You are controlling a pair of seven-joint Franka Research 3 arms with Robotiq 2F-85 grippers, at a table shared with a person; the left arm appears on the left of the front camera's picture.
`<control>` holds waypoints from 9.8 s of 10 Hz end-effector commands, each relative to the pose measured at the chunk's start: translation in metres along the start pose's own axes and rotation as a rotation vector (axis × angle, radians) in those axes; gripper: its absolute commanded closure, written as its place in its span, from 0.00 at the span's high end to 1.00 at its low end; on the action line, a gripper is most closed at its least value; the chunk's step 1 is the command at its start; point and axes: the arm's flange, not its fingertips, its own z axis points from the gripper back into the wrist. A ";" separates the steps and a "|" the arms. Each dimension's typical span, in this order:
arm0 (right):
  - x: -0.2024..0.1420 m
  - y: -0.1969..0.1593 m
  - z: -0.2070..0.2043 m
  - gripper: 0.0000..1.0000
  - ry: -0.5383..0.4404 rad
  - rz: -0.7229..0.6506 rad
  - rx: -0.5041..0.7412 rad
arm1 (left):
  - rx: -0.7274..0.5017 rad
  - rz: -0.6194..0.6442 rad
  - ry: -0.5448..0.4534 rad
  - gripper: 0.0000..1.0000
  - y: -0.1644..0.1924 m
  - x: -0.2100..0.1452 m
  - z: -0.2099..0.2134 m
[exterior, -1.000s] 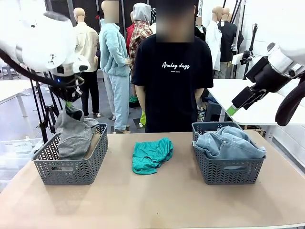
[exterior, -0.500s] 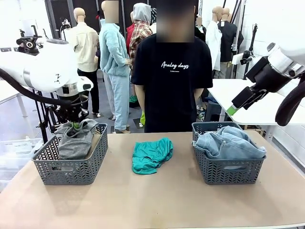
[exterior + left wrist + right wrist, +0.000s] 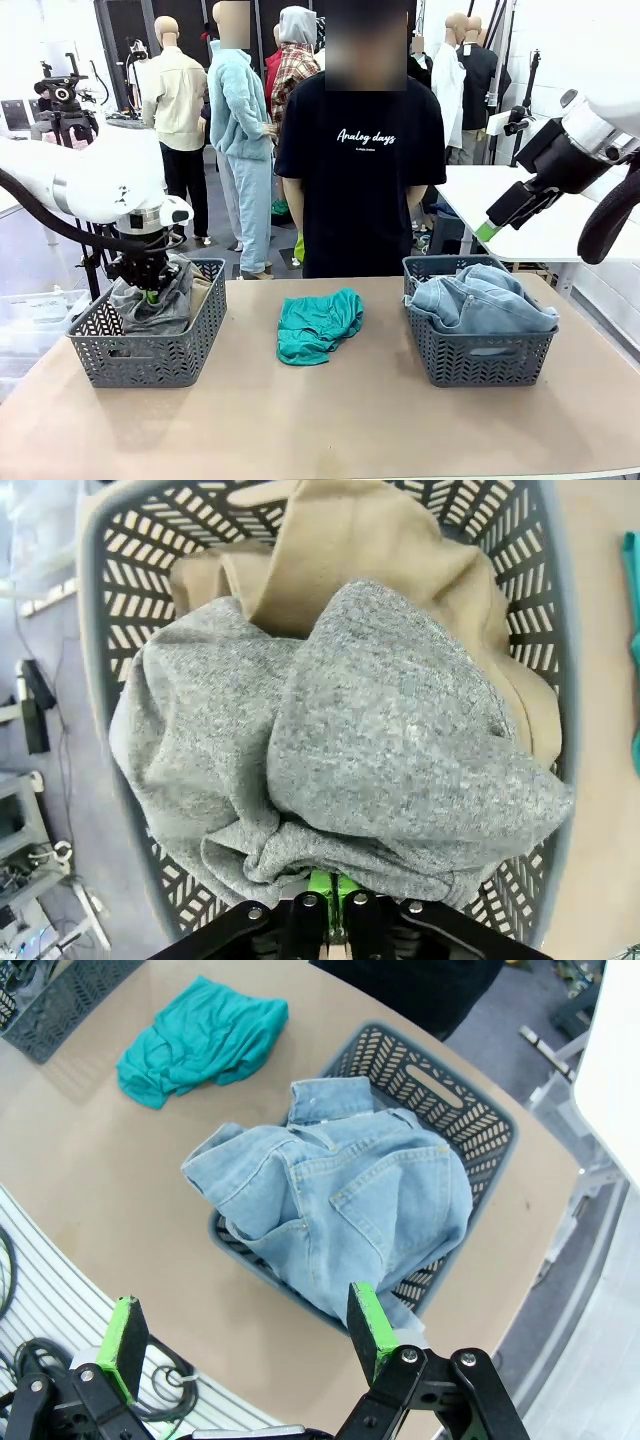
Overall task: Sort the tops and bottoms.
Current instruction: Sort the clothes according to human instructions, then lift clothes from the center of the table with your right hand.
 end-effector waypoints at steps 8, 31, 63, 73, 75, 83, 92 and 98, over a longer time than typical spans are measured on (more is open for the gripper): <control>0.000 0.001 -0.002 1.00 0.007 -0.013 -0.026 | 0.063 -0.028 -0.134 1.00 -0.008 0.003 0.073; 0.000 0.001 -0.002 1.00 0.007 -0.013 -0.026 | 0.057 -0.053 -0.170 1.00 -0.013 0.003 0.090; 0.128 0.030 -0.041 1.00 0.030 0.191 0.019 | -0.383 -0.526 -0.487 1.00 -0.001 -0.167 0.186; 0.207 0.102 -0.231 1.00 0.282 0.377 -0.056 | -0.383 -0.526 -0.487 1.00 -0.001 -0.167 0.186; 0.207 0.102 -0.231 1.00 0.282 0.377 -0.056 | -0.383 -0.526 -0.487 1.00 -0.001 -0.167 0.186; 0.198 0.107 -0.379 1.00 0.512 0.426 0.013 | -0.383 -0.526 -0.487 1.00 -0.001 -0.167 0.186; 0.174 0.118 -0.412 1.00 0.659 0.522 0.025 | -0.383 -0.526 -0.487 1.00 -0.001 -0.167 0.186; 0.156 0.124 -0.424 1.00 0.625 0.546 0.009 | -0.383 -0.526 -0.487 1.00 -0.001 -0.167 0.186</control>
